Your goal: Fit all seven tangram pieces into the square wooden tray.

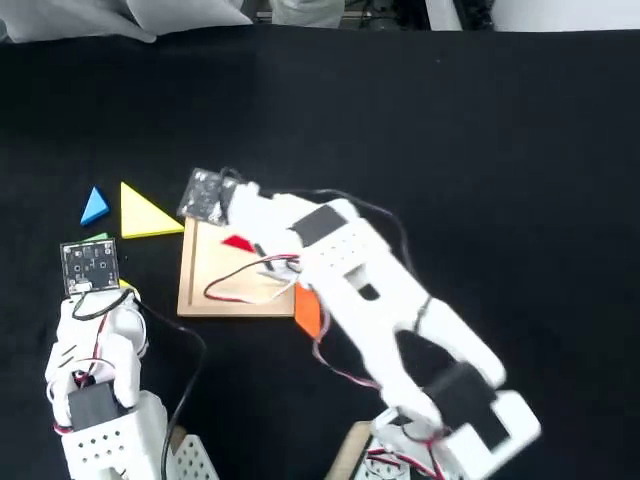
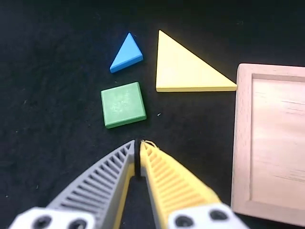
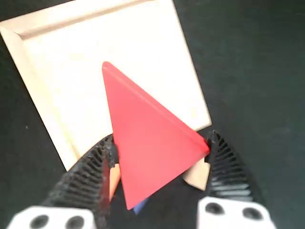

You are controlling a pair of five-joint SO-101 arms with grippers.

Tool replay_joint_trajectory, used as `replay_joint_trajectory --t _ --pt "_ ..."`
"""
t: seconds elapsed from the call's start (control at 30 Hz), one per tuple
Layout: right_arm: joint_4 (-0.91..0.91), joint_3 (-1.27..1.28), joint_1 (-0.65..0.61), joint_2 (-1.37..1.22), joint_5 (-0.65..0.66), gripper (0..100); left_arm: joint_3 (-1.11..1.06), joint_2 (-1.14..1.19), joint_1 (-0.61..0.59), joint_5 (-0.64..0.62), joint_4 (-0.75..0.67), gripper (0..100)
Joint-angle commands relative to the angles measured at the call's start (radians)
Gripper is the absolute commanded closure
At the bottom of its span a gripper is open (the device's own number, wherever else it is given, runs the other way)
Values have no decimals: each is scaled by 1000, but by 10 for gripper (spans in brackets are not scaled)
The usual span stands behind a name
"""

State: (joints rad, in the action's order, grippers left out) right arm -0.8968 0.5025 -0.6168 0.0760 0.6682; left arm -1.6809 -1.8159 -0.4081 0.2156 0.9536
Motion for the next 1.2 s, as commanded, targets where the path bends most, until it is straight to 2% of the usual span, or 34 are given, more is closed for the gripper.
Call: replay_joint_trajectory --t 0.0,0.27,1.07,1.17 --pt "48 -102 -75 -102 -14 822 -18 -6 -5 -9 -21 970" --pt "44 -240 -124 -285 -15 822 -18 -6 -5 -6 -21 970" --pt "-68 -242 -152 -292 -17 817 -18 -6 -2 -5 -21 970" --pt "-69 -240 -152 -292 -18 769 -18 -6 -2 -5 -21 970"
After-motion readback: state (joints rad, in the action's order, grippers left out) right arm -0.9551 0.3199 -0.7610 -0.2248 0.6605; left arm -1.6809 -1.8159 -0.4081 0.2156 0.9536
